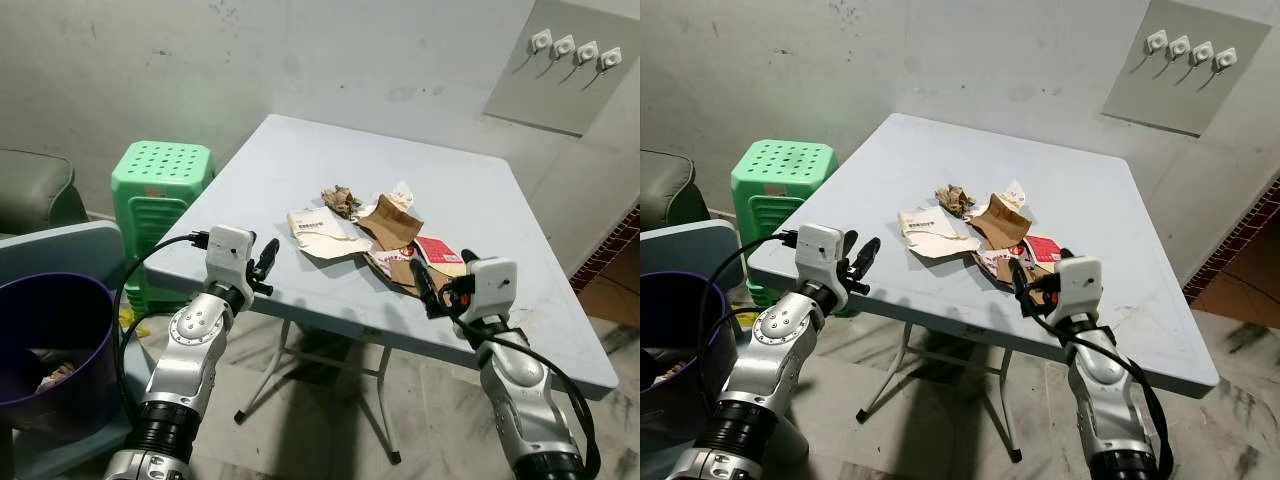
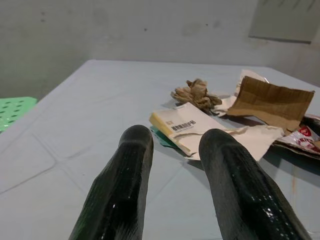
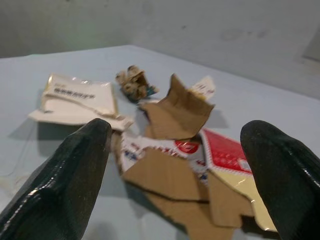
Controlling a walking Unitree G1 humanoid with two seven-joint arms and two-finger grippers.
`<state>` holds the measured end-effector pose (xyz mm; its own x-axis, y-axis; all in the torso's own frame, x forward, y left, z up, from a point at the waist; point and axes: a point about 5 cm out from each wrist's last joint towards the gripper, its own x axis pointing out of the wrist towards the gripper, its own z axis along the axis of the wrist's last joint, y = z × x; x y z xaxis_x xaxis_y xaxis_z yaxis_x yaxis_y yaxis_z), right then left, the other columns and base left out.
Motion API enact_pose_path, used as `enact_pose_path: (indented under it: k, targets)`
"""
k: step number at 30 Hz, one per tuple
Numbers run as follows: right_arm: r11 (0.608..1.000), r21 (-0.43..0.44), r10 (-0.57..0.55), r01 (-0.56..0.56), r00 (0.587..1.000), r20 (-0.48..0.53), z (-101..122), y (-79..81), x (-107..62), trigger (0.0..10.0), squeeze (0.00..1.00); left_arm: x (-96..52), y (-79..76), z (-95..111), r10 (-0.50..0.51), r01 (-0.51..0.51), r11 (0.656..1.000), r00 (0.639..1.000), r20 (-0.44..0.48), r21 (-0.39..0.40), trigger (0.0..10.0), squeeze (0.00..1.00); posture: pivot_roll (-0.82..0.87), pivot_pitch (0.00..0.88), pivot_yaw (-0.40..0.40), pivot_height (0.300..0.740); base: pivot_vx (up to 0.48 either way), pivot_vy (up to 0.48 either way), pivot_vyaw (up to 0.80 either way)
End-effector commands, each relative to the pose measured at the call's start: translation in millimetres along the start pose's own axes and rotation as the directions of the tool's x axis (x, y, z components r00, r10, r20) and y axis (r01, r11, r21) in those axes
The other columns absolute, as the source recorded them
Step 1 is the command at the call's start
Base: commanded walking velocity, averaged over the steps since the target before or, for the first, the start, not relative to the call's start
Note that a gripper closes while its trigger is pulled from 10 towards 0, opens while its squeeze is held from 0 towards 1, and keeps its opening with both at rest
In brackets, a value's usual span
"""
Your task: Picking trash to rubbish bin
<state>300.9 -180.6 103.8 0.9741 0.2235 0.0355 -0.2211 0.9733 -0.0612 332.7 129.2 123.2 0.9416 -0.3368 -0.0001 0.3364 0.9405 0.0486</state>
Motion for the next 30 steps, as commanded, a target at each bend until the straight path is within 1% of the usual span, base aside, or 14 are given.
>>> enact_pose_path:
  k: [1, 3, 6, 8, 11, 12, 14, 18, 20, 21, 22, 23, 30]
  targets:
    - [1.000, -0.006, 0.012, -0.012, 1.000, 0.020, 7.9, -2.2, -0.1, 10.0, 0.00, -0.6, -5.2, 1.7, -0.034, 0.034, 0.999, 0.999, -0.003, 0.010, 10.0, 0.00, 0.03, 0.000, -0.108, 0.740, 0.000, 0.000, 0.00]
    - [1.000, 0.001, 0.025, -0.025, 1.000, 0.016, 8.7, 0.1, -1.6, 10.0, 0.00, -1.5, -10.1, 0.6, -0.067, 0.067, 0.997, 0.998, -0.013, 0.031, 10.0, 0.00, 0.03, 0.000, -0.106, 0.740, 0.000, 0.000, 0.00]
    - [1.000, 0.004, 0.027, -0.027, 1.000, 0.016, 9.0, 1.0, -2.0, 10.0, 0.00, -2.1, -12.4, 0.1, -0.082, 0.082, 0.996, 0.997, -0.015, 0.031, 10.0, 0.00, 0.03, 0.000, -0.103, 0.740, 0.000, 0.000, 0.00]
    - [0.999, 0.008, 0.032, -0.032, 0.999, 0.019, 9.9, 2.7, -2.3, 10.0, 0.00, -2.5, -15.5, -1.0, -0.102, 0.103, 0.993, 0.995, -0.021, 0.052, 10.0, 0.00, 0.02, 0.000, -0.095, 0.740, 0.000, 0.000, 0.00]
    - [0.999, 0.011, 0.035, -0.035, 0.999, 0.020, 10.6, 4.2, -2.9, 10.0, 0.00, -3.1, -16.9, -1.7, -0.110, 0.111, 0.993, 0.994, -0.024, 0.032, 10.0, 0.00, 0.02, 0.000, -0.091, 0.740, 0.000, 0.000, 0.00]
    - [0.999, 0.013, 0.040, -0.041, 0.999, 0.022, 11.2, 6.0, -3.6, 10.0, 0.00, -3.6, -17.6, -2.6, -0.114, 0.114, 0.993, 0.993, -0.032, 0.003, 10.0, 0.00, 0.02, 0.000, -0.088, 0.740, 0.000, 0.000, 0.00]
    - [0.999, 0.015, 0.046, -0.047, 0.999, 0.022, 11.7, 7.9, -4.5, 10.0, 0.00, -4.6, -19.1, -2.9, -0.123, 0.123, 0.992, 0.992, -0.033, -0.007, 10.0, 0.00, 0.02, 0.000, -0.087, 0.740, 0.000, 0.000, 0.00]
    - [0.999, 0.019, 0.050, -0.051, 0.999, 0.018, 11.9, 9.2, -5.4, 10.0, 0.00, -6.0, -20.9, -2.9, -0.133, 0.133, 0.991, 0.991, -0.030, 0.009, 10.0, 0.00, 0.02, 0.000, -0.088, 0.740, 0.000, 0.000, 0.00]
    - [0.999, 0.020, 0.050, -0.051, 0.999, 0.018, 12.0, 9.7, -5.1, 10.0, 0.00, -6.5, -20.4, -2.5, -0.135, 0.134, 0.991, 0.991, -0.024, -0.014, 10.0, 0.00, 0.02, 0.000, -0.088, 0.740, 0.000, 0.000, 0.00]
    - [0.998, 0.020, 0.051, -0.051, 0.999, 0.018, 12.2, 9.9, -4.8, 10.0, 0.00, -6.2, -19.3, -2.4, -0.127, 0.126, 0.992, 0.992, -0.025, -0.030, 10.0, 0.88, 0.02, 0.000, -0.089, 0.740, 0.000, 0.000, 0.00]
    - [0.998, 0.020, 0.051, -0.051, 0.999, 0.018, 12.2, 9.9, -4.8, 10.0, 0.00, -6.2, -19.3, -2.4, -0.127, 0.126, 0.992, 0.992, -0.025, -0.030, 10.0, 0.88, 0.02, 0.000, -0.089, 0.740, 0.000, 0.000, 0.00]
    - [0.998, 0.020, 0.052, -0.052, 0.998, 0.019, 12.7, 10.2, -4.2, 10.0, 0.00, -5.7, -18.9, -2.2, -0.129, 0.128, 0.991, 0.991, -0.026, -0.040, 10.0, 1.00, 0.02, 0.000, -0.090, 0.740, 0.000, 0.000, 0.00]
    - [0.998, 0.018, 0.057, -0.058, 0.998, 0.017, 13.6, 10.9, -3.3, 10.0, 0.00, -6.4, -20.9, 0.5, -0.151, 0.150, 0.986, 0.988, -0.013, -0.069, 10.0, 1.00, 0.02, 0.000, -0.092, 0.740, 0.000, 0.000, 0.00]
